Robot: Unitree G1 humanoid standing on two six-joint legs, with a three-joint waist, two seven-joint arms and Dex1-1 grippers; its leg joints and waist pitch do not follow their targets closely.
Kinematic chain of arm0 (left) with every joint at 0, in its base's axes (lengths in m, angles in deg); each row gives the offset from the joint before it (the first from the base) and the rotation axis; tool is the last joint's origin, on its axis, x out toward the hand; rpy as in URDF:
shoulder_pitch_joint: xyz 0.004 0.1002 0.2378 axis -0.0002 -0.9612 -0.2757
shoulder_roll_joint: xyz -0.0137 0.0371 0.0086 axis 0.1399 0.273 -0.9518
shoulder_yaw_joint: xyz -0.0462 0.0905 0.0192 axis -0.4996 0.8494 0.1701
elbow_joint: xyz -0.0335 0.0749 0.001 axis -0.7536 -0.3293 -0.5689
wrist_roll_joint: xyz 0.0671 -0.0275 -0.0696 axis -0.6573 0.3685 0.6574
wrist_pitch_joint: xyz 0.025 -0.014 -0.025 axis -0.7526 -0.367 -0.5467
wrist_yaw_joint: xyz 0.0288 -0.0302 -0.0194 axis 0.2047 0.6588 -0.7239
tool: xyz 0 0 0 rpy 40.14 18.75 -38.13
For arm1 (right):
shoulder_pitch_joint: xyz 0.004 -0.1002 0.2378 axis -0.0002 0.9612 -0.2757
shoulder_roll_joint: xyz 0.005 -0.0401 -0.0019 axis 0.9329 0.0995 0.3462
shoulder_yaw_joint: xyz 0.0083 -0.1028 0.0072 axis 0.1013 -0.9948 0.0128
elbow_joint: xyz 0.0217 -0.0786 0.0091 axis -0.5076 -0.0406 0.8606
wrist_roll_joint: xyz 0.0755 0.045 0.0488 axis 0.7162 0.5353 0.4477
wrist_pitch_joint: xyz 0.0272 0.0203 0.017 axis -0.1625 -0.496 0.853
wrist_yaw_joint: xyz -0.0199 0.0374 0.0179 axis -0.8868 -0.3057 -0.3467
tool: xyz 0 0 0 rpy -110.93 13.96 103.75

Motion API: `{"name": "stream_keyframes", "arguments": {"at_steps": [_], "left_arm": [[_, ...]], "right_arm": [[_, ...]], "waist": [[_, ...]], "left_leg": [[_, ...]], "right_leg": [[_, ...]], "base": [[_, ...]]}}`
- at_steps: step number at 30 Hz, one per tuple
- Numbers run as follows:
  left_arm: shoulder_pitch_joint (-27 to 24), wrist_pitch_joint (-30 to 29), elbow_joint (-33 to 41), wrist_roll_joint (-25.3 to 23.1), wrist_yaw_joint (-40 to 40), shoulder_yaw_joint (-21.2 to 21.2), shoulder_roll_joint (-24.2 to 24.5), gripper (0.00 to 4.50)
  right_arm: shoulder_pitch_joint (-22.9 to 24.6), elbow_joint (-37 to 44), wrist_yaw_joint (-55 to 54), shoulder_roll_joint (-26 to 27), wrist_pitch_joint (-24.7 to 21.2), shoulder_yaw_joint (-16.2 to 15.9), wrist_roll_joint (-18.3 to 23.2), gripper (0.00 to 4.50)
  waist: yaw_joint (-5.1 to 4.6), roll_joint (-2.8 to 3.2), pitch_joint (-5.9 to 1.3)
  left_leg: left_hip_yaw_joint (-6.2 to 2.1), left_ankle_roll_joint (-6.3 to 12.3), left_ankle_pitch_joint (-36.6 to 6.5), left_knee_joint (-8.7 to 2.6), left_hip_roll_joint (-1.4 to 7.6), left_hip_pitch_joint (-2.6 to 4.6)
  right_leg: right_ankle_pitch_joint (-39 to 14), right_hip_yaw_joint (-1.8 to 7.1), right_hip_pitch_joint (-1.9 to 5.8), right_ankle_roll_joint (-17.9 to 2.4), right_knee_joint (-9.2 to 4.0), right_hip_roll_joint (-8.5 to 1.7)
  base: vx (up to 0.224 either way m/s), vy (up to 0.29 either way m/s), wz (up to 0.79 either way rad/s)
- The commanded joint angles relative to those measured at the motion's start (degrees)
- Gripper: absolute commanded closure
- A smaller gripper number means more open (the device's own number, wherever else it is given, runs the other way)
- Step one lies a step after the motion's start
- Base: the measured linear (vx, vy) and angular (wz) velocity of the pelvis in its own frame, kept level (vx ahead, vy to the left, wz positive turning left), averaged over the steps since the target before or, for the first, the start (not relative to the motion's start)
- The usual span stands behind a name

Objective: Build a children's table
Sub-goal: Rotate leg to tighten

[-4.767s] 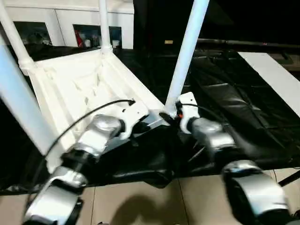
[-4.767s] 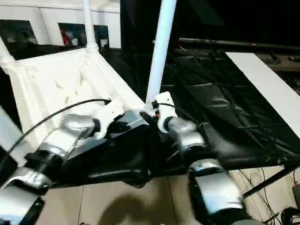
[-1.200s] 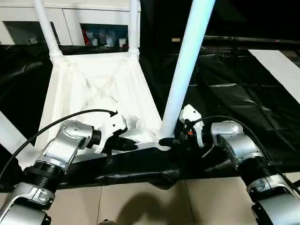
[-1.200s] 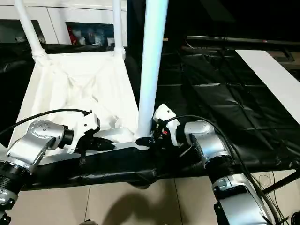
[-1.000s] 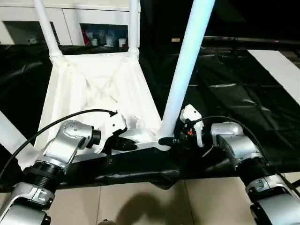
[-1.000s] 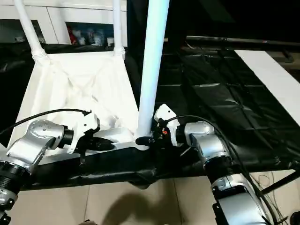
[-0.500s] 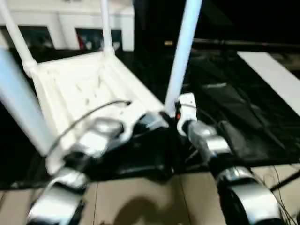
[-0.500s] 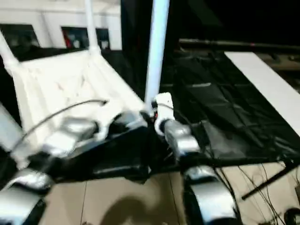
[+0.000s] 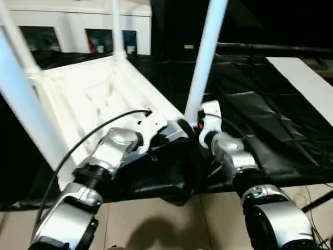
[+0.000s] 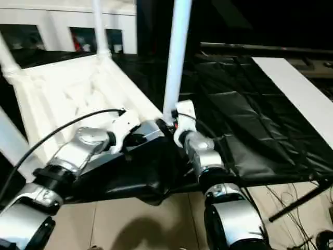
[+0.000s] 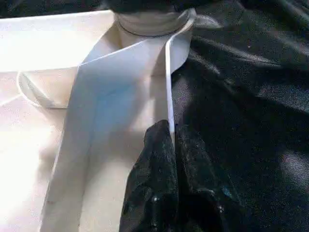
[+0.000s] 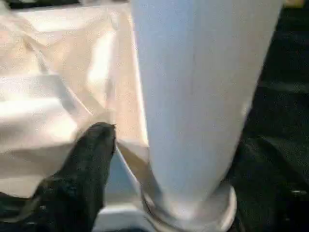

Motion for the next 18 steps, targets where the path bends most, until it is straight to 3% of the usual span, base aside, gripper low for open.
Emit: {"name": "stream_keyframes", "arguments": {"at_steps": [1,6,9,12,14,18], "left_arm": [[-2.1,0.06,-1.56,-0.06,2.54,0.73,1.98,4.5],[-2.84,3.84,-0.96,1.41,8.08,0.92,5.06,4.5],[-4.36,6.35,2.39,3.81,16.95,1.33,8.53,4.5],[-5.84,6.69,5.8,6.0,23.08,1.85,10.39,4.5],[-6.88,5.76,8.37,6.6,26.46,2.61,12.3,4.5],[-6.89,5.6,8.44,6.94,26.94,2.33,12.89,4.5]], "right_arm": [[-0.27,3.93,8.66,-2.77,-0.86,-3.0,0.47,0.54],[1.93,7.16,21.96,-8.29,-1.34,-6.87,-0.03,0.54],[3.76,9.61,31.84,-12.46,-1.54,-9.43,-1.14,0.54],[4.22,10.24,34.55,-13.63,-1.66,-9.89,-1.33,0.54],[5.12,12.02,36.72,-14.69,-2.22,-11.03,-1.42,0.54],[6.02,14.39,38.63,-15.52,-3.61,-11.81,-0.54,0.54]], "waist": [[0.15,0.19,-3.39],[0.39,0.01,-3.49],[0.5,0.1,-3.53],[0.59,0.44,-3.6],[0.71,0.56,-3.72],[1.3,0.61,-3.68]], "left_leg": [[0.62,0.77,-13.56,-3.51,-0.53,-0.18],[0.72,2.34,-11.7,-3.28,-0.56,-0.27],[0.8,2.64,-10.74,-3.21,-0.47,-0.24],[0.91,2.53,-10.2,-3.14,-0.27,0.07],[1.06,2.75,-8.74,-3.05,-0.21,0.12],[1.2,3.04,-8.52,-2.95,-0.21,0.32]], "right_leg": [[-15.73,2.1,2.67,-9.65,-4.66,-2.84],[-12.41,2.08,3.0,-10.67,-4.39,-2.73],[-9.75,2.13,3.07,-11.79,-4.05,-2.7],[-7.41,2.19,2.88,-13.49,-3.68,-2.68],[-3.19,2.16,2.99,-14.85,-3.11,-2.42],[-1.76,2.16,3.01,-15.1,-2.92,-2.36]], "base": [[0.0,0.0,0.0],[0.0,0.0,0.0],[0.0,0.0,0.0],[0.0,0.0,0.0],[0.0,0.0,0.0],[0.0,0.0,0.0]]}}
